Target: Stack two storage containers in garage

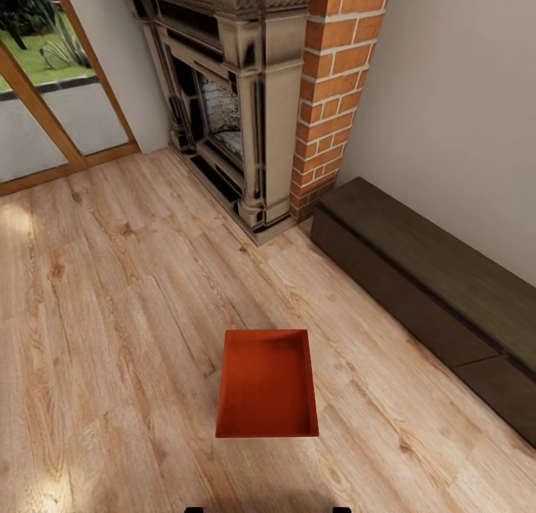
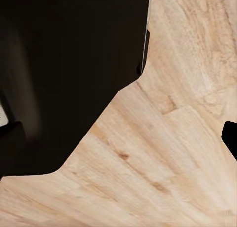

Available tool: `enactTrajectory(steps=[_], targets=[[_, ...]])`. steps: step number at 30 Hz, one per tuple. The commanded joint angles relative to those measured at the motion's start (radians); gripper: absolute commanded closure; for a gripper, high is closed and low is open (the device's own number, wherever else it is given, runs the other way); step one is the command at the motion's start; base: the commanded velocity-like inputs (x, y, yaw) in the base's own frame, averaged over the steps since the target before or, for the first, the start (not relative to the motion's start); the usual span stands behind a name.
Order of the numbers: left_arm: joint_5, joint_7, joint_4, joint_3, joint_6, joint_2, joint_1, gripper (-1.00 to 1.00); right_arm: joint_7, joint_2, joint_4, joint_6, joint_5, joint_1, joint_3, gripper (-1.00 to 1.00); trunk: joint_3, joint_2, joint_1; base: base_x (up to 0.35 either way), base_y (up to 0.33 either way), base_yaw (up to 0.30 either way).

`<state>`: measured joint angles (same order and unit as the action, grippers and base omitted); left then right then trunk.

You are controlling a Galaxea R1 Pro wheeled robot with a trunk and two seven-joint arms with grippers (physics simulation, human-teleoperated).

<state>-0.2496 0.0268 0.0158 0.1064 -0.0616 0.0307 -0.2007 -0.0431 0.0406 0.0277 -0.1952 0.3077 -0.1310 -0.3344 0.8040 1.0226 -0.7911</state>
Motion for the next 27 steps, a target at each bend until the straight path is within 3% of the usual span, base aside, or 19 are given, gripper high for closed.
enactTrajectory(steps=[1, 8, 9, 12, 17, 19, 20, 22, 24, 27], targets=[[-0.008, 0.002, 0.0, 0.009, -0.003, 0.0, 0.0, -1.0, -0.005, -0.001, 0.003, -0.007, 0.011, -0.001, -0.007, -1.0, 0.001, 0.0, 0.0, 0.0, 0.0, 0.0], [-0.008, 0.002, 0.0, 0.009, -0.003, 0.0, 0.0, -1.0, -0.005, -0.001, 0.003, -0.002, 0.014, -0.001, -0.007, -1.0, 0.001, 0.0, 0.0, 0.0, 0.0, 0.0], [-0.013, 0.002, 0.001, -0.001, -0.003, -0.011, 0.0, -1.0, -0.002, 0.0, 0.003, 0.005, 0.018, -0.001, 0.0, -1.0, 0.001, 0.0, 0.0, 0.0, 0.0, 0.0], [-0.015, 0.002, 0.003, 0.0, -0.003, -0.014, 0.0, -1.0, -0.001, 0.002, 0.003, 0.007, 0.019, -0.001, 0.001, -1.0, 0.001, 0.0, 0.0, 0.0, 0.0, 0.0], [-0.019, 0.002, 0.04, 0.001, 0.001, 0.012, 0.0, -1.0, 0.024, 0.031, -0.005, 0.017, 0.019, 0.002, 0.003, -1.0, 0.001, 0.0, 0.0, 0.0, 0.0, 0.0], [-0.021, 0.002, 0.086, 0.0, 0.006, 0.042, 0.0, -1.0, 0.047, 0.071, -0.011, 0.049, 0.019, -0.001, 0.006, -1.0, 0.001, 0.0, 0.0, 0.0, 0.0, 0.0], [-0.032, 0.002, 0.133, -0.005, 0.01, 0.084, -0.001, -1.0, 0.066, 0.093, -0.037, 0.085, 0.021, -0.013, 0.017, -1.0, 0.001, 0.0, 0.0, 0.0, 0.0, 0.0], [-0.049, 0.002, 0.163, -0.013, 0.013, 0.111, -0.001, -1.0, 0.078, 0.105, -0.06, 0.101, 0.026, -0.023, 0.026, -1.0, 0.001, 0.0, 0.0, 0.0, 0.0, 0.0], [-0.089, 0.003, 0.203, -0.029, 0.021, 0.149, -0.002, -1.0, 0.1, 0.12, -0.096, 0.117, 0.037, -0.037, 0.041, -1.0, 0.001, 0.0, 0.0, 0.0, 0.0, 0.0], [-0.18, 0.004, 0.251, -0.052, 0.056, 0.206, -0.004, -1.0, 0.149, 0.139, -0.137, 0.126, 0.049, -0.076, 0.055, -1.0, 0.001, 0.0, 0.0, 0.0, 0.0, 0.0]])
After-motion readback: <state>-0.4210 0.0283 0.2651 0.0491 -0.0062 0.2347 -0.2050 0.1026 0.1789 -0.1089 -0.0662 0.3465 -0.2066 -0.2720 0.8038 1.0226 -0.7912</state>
